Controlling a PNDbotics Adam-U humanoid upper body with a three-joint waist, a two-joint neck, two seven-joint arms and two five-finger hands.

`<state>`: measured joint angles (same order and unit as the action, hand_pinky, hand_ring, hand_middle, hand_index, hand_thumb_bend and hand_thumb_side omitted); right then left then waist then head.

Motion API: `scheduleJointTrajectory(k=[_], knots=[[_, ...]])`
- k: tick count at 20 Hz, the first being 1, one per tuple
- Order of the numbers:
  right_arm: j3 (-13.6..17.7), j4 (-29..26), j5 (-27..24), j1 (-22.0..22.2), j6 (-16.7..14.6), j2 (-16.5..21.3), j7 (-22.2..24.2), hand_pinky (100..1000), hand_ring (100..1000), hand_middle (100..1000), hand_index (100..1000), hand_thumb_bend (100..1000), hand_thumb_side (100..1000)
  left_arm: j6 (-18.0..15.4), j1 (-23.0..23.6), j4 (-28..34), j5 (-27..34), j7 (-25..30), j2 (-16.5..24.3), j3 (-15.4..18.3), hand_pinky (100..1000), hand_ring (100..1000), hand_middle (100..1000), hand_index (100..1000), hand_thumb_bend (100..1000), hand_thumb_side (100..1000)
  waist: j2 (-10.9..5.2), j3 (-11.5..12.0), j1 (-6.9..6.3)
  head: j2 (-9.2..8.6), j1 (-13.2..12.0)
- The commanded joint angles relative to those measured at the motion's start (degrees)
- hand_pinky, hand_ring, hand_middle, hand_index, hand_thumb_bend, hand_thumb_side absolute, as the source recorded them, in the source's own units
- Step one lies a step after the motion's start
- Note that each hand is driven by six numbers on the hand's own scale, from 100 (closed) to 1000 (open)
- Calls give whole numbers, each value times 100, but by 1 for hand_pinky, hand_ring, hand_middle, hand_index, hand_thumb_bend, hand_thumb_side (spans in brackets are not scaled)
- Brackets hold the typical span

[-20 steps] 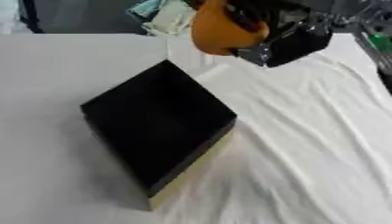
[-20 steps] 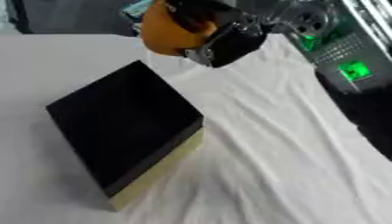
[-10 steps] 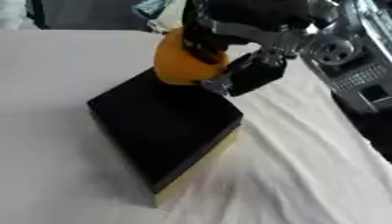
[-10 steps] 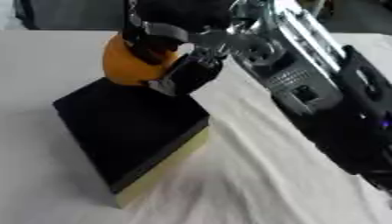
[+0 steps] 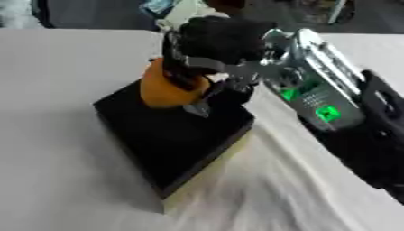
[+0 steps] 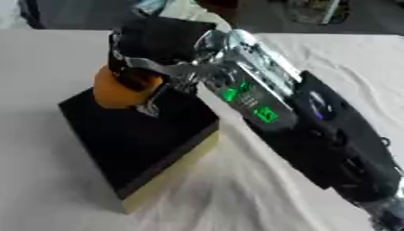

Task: Pick up objects on the table and place them in the box.

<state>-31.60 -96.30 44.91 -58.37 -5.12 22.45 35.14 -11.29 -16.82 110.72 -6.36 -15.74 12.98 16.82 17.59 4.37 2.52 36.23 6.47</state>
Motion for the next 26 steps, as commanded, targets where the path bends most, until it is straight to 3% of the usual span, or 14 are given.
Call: scheduleJointTrajectory(k=[1,3,4,5,9,11,19,24,26], knots=[[-14,277,205,-73,-161,-125,-115,192,367,336,420,100,100,10,-39,133,21,13,48,-3,435,473,619,507,153,682,-97,18,-31,-11,16],[-47,384,263,-65,-296,-175,-164,308,426,380,456,100,100,12,-36,135,23,15,45,-1,435,473,619,507,152,682,-98,20,-27,-12,12],[-52,405,280,-61,-353,-183,-190,323,432,385,461,100,100,13,-34,136,23,16,45,0,436,473,619,507,152,682,-98,20,-26,-13,7],[-53,404,303,-60,-408,-182,-215,456,489,441,517,100,100,14,-32,136,24,16,45,2,436,473,619,507,152,683,-99,18,-22,-13,2],[-20,247,473,-56,-604,-131,-284,670,605,554,626,279,100,22,-26,140,24,18,46,7,436,473,619,507,151,685,-104,2,-9,-20,-13],[20,120,580,-49,-665,-100,-304,714,638,584,659,324,100,26,-21,140,23,21,46,8,436,473,619,507,150,685,-105,-8,-6,-16,-16],[301,-357,645,29,-598,27,-484,696,616,563,654,303,100,29,-12,132,24,31,47,14,437,473,619,507,147,686,-115,-42,-16,-33,-34],[845,-1007,405,155,-293,365,-771,658,588,545,651,246,100,27,-6,143,16,12,55,28,439,474,620,509,148,684,-138,-88,-26,-41,-83],[1194,-1327,204,273,5,580,-1037,612,563,529,648,162,100,29,-3,147,9,-6,61,42,439,474,620,509,148,683,-139,-111,-32,-34,-118]])
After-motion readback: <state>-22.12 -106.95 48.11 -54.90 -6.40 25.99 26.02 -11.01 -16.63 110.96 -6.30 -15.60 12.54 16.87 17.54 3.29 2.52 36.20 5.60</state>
